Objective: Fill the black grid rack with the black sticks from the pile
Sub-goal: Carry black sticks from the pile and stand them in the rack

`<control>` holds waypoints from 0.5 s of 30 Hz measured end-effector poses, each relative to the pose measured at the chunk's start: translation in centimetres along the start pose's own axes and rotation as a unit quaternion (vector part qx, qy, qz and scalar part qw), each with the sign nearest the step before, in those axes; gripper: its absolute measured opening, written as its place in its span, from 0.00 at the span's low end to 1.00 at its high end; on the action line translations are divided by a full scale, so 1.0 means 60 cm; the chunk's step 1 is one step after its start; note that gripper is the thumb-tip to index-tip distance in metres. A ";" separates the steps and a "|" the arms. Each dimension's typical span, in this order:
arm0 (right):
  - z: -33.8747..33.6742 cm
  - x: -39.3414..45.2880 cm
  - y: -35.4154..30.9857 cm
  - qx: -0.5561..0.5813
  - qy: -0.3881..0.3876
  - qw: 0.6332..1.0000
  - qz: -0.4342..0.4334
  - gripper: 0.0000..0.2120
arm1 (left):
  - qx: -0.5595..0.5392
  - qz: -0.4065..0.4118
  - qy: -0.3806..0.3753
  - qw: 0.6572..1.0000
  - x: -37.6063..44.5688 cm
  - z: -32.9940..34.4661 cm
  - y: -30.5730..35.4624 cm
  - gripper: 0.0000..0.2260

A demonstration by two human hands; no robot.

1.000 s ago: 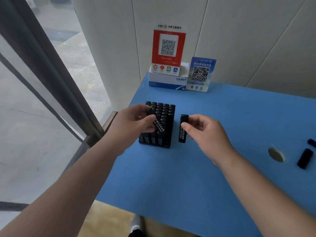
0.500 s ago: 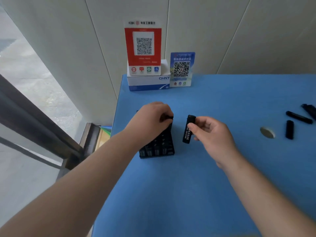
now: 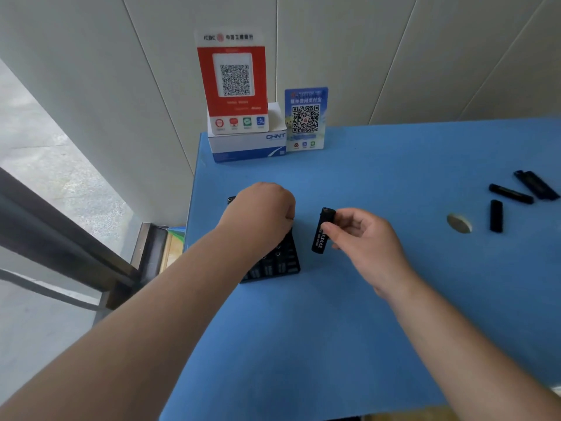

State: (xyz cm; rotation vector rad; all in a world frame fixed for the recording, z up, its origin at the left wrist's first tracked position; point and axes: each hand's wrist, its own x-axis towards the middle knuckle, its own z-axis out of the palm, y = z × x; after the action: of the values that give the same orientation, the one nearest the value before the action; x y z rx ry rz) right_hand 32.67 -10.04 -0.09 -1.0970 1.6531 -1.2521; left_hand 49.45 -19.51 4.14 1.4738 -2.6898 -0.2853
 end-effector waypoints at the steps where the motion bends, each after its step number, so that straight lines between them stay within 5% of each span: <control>1: 0.001 0.001 -0.001 0.002 -0.002 1.000 0.000 0.04 | 0.003 -0.001 -0.008 1.000 0.000 -0.001 0.002 0.06; 15: 0.037 0.031 0.001 -0.091 -0.057 0.991 -0.077 0.11 | -0.148 0.000 0.126 0.981 -0.038 0.011 -0.044 0.08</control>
State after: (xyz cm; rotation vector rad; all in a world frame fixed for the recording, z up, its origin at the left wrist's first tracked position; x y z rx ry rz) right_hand 34.09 -12.48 -0.77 -1.4042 1.6450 -1.1279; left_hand 52.76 -18.90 3.06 1.3232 -2.3300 -0.4433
